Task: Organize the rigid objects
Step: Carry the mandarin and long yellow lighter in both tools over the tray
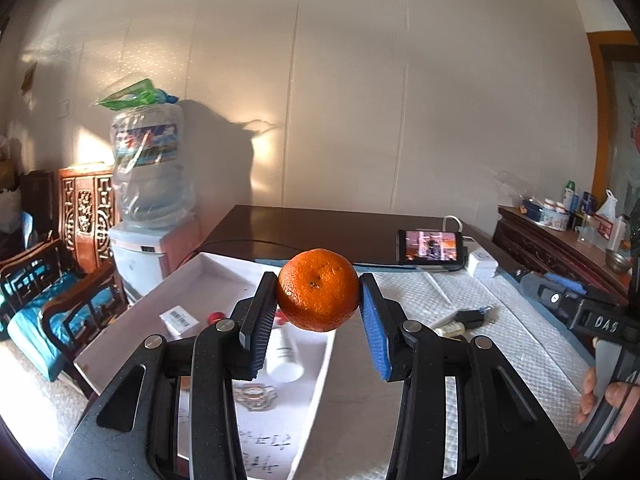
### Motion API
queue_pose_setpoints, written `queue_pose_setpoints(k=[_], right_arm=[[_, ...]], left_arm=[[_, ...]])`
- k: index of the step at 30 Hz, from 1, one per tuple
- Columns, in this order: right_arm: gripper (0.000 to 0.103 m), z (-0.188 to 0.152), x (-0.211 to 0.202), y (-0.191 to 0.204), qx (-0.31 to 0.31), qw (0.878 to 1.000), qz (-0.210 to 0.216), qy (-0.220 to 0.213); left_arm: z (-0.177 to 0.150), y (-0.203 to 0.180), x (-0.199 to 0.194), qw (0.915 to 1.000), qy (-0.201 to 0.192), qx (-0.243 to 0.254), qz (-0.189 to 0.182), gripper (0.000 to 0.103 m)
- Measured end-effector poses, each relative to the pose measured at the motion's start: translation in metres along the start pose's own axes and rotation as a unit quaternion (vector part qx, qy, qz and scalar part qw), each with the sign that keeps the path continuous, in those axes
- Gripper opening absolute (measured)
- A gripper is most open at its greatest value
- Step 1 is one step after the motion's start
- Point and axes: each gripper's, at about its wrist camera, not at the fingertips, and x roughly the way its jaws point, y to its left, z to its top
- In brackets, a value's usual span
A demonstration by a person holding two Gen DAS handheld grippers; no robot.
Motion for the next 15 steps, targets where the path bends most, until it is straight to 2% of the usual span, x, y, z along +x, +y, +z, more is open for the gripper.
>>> queue_pose_setpoints(k=[9,15], right_arm=[[0.083,0.026,0.019,0.028,-0.006,0.999,0.05,0.016],[0.083,0.033,0.049,0.067,-0.023,0.994,0.094,0.051]], left_arm=[[0.01,0.053,-0.018,0.9976,-0.018,-0.032,0.059,0.041],[0.002,0.085,-0.016,0.9945,0.003,-0.054,0.09,0.041]])
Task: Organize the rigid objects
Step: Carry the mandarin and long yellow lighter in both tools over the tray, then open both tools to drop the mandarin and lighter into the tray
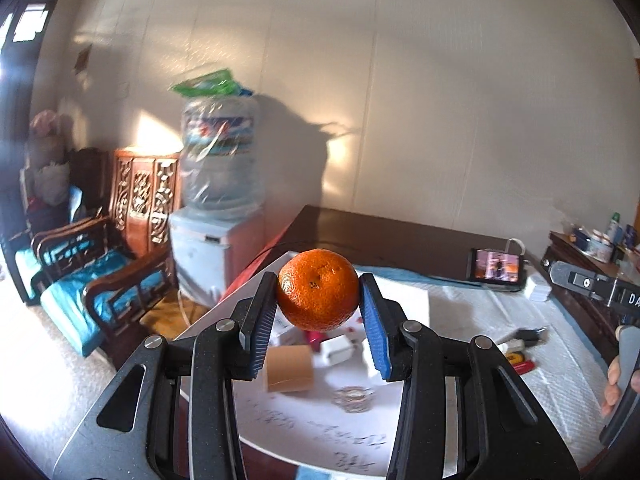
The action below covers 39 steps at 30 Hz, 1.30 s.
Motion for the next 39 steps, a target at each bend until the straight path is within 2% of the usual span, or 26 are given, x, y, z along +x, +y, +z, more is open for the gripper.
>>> queue_pose_setpoints(k=[3,7,10,13,19,21,22,23,24,25,30,33,39], right_arm=[[0.083,0.004,0.028,0.021,-0.012,0.999,0.025,0.029],[0.083,0.004,0.077,0.046,-0.021,0.996,0.052,0.07],[0.083,-0.005,0.112,0.053,-0.008,0.993,0.056,0.099],[0.083,-0.018,0.14,0.052,0.013,0.99,0.061,0.125],[0.083,-0.031,0.161,0.057,0.02,0.986,0.074,0.149],[0.084,-0.033,0.163,0.06,0.018,0.985,0.08,0.153],[0.084,-0.035,0.165,0.061,0.016,0.983,0.087,0.158],[0.089,-0.034,0.167,0.063,0.017,0.983,0.093,0.158],[0.094,-0.034,0.166,0.063,0.018,0.983,0.102,0.155],[0.102,-0.034,0.166,0.063,0.019,0.983,0.102,0.15],[0.103,-0.029,0.143,0.06,0.014,0.989,0.099,0.106],[0.103,-0.026,0.129,0.061,0.012,0.991,0.1,0.084],[0.103,-0.016,0.098,0.04,0.044,0.995,0.09,0.025]], left_arm=[[-0.006,0.012,0.012,0.9997,0.023,-0.012,0.004,0.041],[-0.007,0.024,0.044,0.9967,0.068,-0.041,-0.019,0.041],[-0.011,0.027,0.068,0.9924,0.101,-0.063,-0.032,0.041],[-0.02,0.028,0.079,0.9911,0.116,-0.063,-0.018,0.041],[-0.036,0.04,0.091,0.986,0.142,-0.087,-0.011,0.041],[-0.036,0.044,0.092,0.9856,0.14,-0.094,-0.008,0.044],[-0.035,0.047,0.09,0.986,0.133,-0.1,-0.007,0.058],[-0.035,0.049,0.088,0.9865,0.125,-0.106,-0.006,0.07],[-0.034,0.051,0.086,0.987,0.117,-0.11,-0.006,0.093],[-0.032,0.052,0.08,0.988,0.101,-0.117,-0.007,0.103],[-0.02,0.054,0.057,0.9917,0.048,-0.118,0.015,0.103],[-0.012,0.05,0.047,0.9922,0.033,-0.12,0.007,0.103],[-0.003,0.022,0.03,0.9956,0.019,-0.086,-0.03,0.103]])
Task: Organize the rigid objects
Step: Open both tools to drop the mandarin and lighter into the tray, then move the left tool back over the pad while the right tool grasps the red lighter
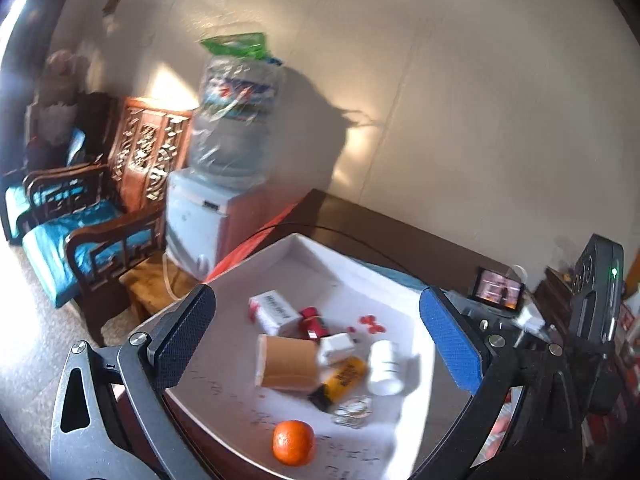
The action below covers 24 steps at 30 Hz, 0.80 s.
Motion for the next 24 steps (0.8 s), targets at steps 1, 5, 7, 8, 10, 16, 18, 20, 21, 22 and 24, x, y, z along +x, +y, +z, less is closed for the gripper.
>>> queue_pose_setpoints(k=[1,5,7,8,10,16,18,20,21,22,24], right_arm=[[0.103,0.003,-0.01,-0.006,0.008,1.0,0.0,-0.016],[0.103,0.01,-0.051,-0.032,0.028,0.996,0.017,-0.086],[0.103,0.014,-0.08,-0.052,0.034,0.992,0.021,-0.117],[0.103,0.017,-0.09,-0.06,0.037,0.991,0.013,-0.126],[0.103,0.021,-0.116,-0.084,0.047,0.99,-0.02,-0.131],[0.103,0.006,-0.127,-0.155,0.083,0.98,-0.179,0.026],[0.103,-0.011,-0.113,-0.163,0.071,0.975,-0.195,0.081],[0.103,-0.028,-0.091,-0.163,0.051,0.967,-0.208,0.14],[0.103,-0.035,-0.082,-0.161,0.043,0.965,-0.207,0.156],[0.103,-0.04,-0.072,-0.156,0.034,0.963,-0.208,0.168],[0.103,-0.044,-0.058,-0.145,0.012,0.96,-0.213,0.179]], left_arm=[[0.001,-0.004,0.0,1.0,-0.001,0.003,-0.008,0.103],[-0.001,-0.028,-0.003,0.9986,0.008,0.018,-0.049,0.103],[-0.003,-0.048,-0.001,0.996,0.021,0.04,-0.077,0.103],[-0.005,-0.06,0.001,0.9937,0.032,0.054,-0.093,0.103],[-0.013,-0.086,0.008,0.9866,0.061,0.084,-0.126,0.103],[-0.048,-0.142,0.035,0.9688,0.134,0.13,-0.163,0.103],[-0.056,-0.145,0.045,0.9686,0.147,0.129,-0.153,0.103],[-0.063,-0.147,0.051,0.9684,0.16,0.133,-0.138,0.103],[-0.065,-0.149,0.053,0.9678,0.164,0.136,-0.133,0.103],[-0.068,-0.151,0.053,0.9671,0.168,0.144,-0.126,0.103],[-0.072,-0.157,0.055,0.9658,0.17,0.162,-0.109,0.103]])
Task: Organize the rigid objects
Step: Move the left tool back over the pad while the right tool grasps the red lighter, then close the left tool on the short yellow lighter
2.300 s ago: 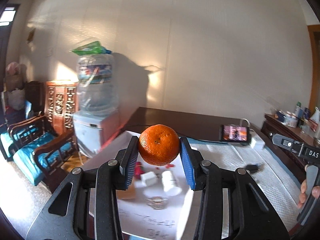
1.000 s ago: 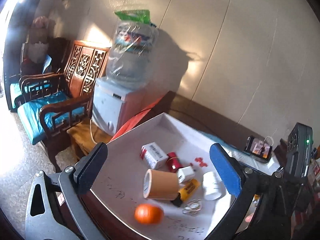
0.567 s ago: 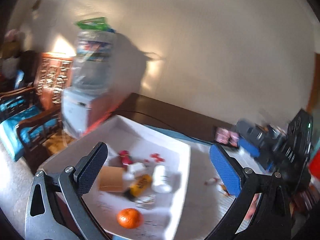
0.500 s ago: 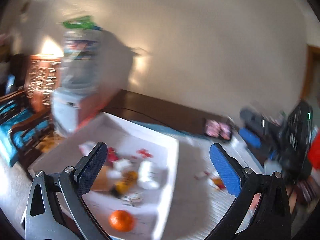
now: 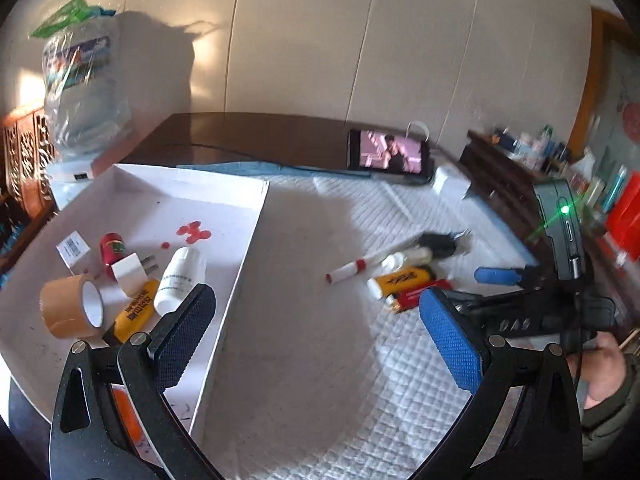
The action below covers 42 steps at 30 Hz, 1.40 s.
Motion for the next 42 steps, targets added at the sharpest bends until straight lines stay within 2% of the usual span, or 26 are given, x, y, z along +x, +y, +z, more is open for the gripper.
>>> queue_pose_setpoints(k=[4,7,9,10,13,17,20,23,27,31,36,40,42], right_arm=[[0.103,0.006,0.013,0.029,-0.046,0.998,-0.053,0.009],[0.102,0.003,0.023,0.029,-0.049,0.997,-0.055,0.021],[0.092,-0.005,0.021,0.022,-0.054,0.997,-0.045,0.01],[0.082,-0.006,0.016,0.019,-0.054,0.998,-0.041,0.002],[0.082,-0.011,0.002,-0.009,-0.018,0.999,-0.026,-0.011],[0.082,-0.022,-0.019,-0.067,0.059,0.997,-0.016,-0.038],[0.082,-0.03,-0.026,-0.094,0.093,0.994,0.007,-0.054],[0.082,-0.033,-0.028,-0.088,0.079,0.995,-0.005,-0.053],[0.082,-0.034,-0.029,-0.092,0.086,0.995,0.006,-0.056],[0.083,-0.034,-0.029,-0.092,0.086,0.995,0.006,-0.055],[0.083,-0.033,-0.028,-0.098,0.1,0.993,0.021,-0.061],[0.083,-0.034,-0.03,-0.1,0.107,0.992,0.03,-0.064],[0.083,-0.035,-0.031,-0.103,0.113,0.991,0.037,-0.066]], left_arm=[[-0.001,-0.005,0.009,0.9992,0.012,0.018,0.032,0.103],[0.0,-0.008,0.016,0.999,0.018,0.016,0.037,0.103],[0.003,-0.012,0.024,0.9992,0.028,0.012,0.028,0.103],[0.004,-0.015,0.028,0.9991,0.034,0.011,0.021,0.103],[0.004,-0.027,0.042,0.9983,0.056,0.014,0.001,0.103],[0.001,-0.05,0.055,0.9962,0.067,0.054,-0.016,0.102],[0.002,-0.068,0.073,0.9916,0.08,0.087,-0.053,0.093],[0.008,-0.082,0.092,0.9871,0.099,0.105,-0.07,0.086],[0.01,-0.091,0.109,0.9844,0.109,0.131,-0.045,0.086],[0.01,-0.089,0.119,0.9861,0.134,0.089,-0.042,0.085],[0.01,-0.089,0.11,0.9922,0.113,0.039,-0.036,0.085],[0.015,-0.091,0.114,0.9898,0.115,0.076,-0.036,0.085],[0.017,-0.091,0.121,0.9855,0.13,0.093,-0.058,0.085]])
